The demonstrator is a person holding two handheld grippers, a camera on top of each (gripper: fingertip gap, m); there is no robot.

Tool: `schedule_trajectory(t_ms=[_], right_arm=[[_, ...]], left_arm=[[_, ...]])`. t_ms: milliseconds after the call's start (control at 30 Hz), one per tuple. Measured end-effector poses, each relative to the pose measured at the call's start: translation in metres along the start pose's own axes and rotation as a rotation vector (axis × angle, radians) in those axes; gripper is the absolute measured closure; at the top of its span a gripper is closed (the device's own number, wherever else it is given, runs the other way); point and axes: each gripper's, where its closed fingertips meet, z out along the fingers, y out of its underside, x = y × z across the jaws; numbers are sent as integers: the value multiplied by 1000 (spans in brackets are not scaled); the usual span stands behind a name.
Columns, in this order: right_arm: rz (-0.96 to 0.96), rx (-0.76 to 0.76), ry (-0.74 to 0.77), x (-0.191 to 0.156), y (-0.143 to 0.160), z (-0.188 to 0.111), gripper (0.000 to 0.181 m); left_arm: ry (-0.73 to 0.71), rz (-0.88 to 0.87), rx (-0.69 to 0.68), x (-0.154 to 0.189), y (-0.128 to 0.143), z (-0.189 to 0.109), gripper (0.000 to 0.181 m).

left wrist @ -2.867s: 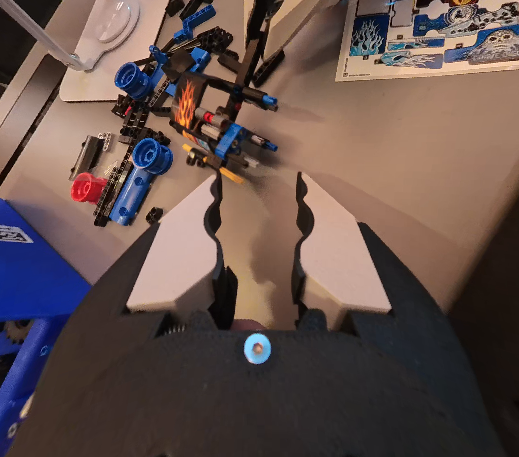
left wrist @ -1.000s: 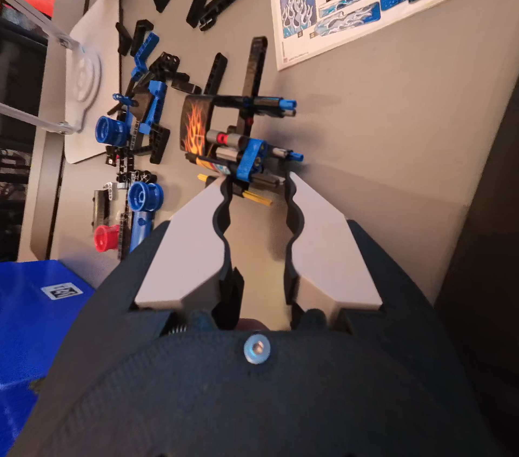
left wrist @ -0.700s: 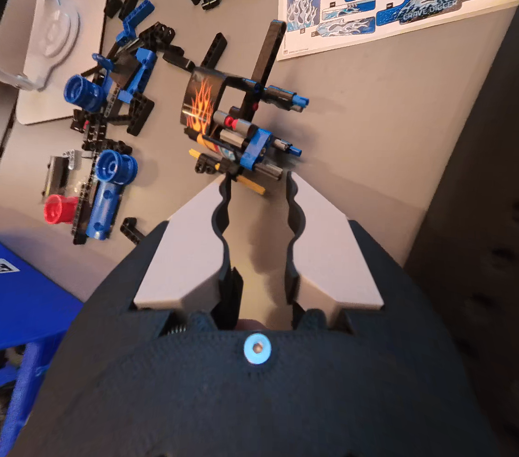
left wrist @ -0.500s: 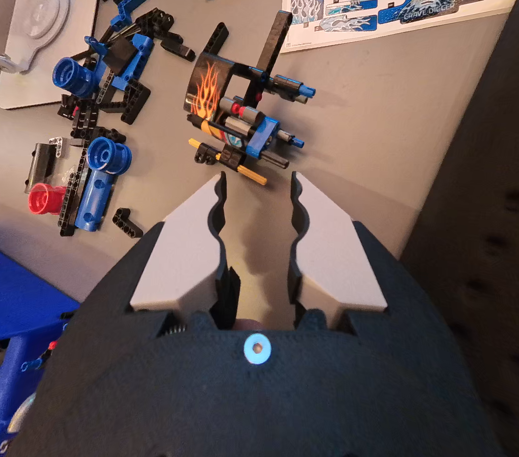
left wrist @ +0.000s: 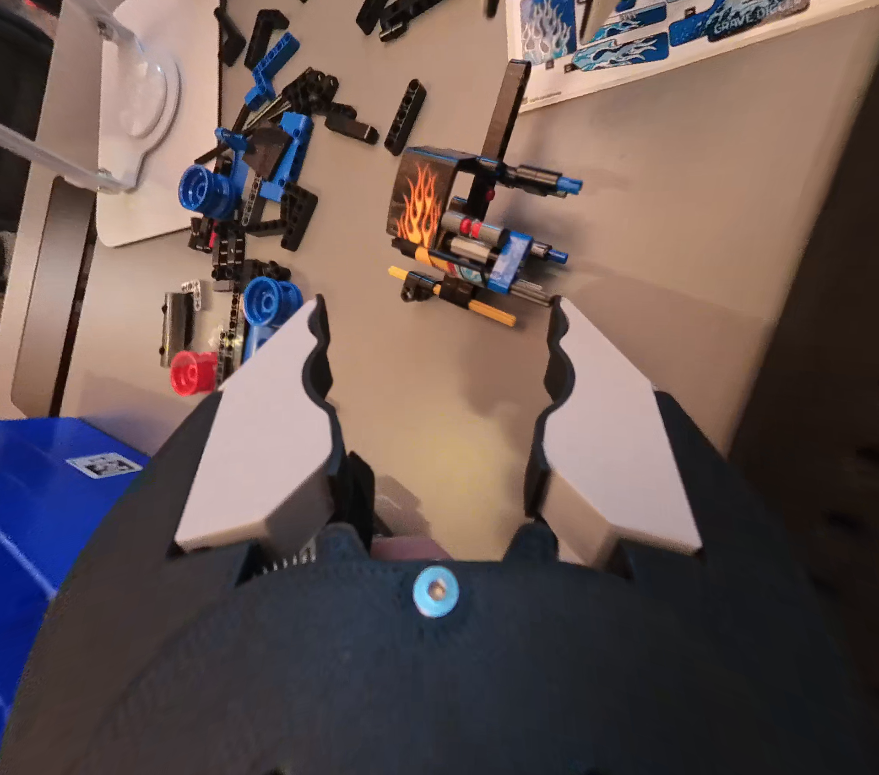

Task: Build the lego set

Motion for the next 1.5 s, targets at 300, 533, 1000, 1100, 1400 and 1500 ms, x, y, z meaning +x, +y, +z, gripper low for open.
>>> schedule_trajectory(t_ms=[300,533,1000,1100,1400,1500], right_arm=[[-38,-10,-25,1,-10,25,175],[-56,8,-36,15,-20,31,174],[-75,-29,-34,44,-25,49,170],[-59,-15,-41,44,-25,49,170],[-52,-8,-39,47,-25,49,167],[-59,-16,-31,52,-22,44,161]], left_arm=[[120,42,-1,16,6,21,103],[118,-36,10,25,7,18,116],[14,-105,-8,14,21,10,109],[-74,-76,33,-2,9,3,102],[-104,51,21,-8,-1,15,115],[-108,27,34,-8,-1,16,115]])
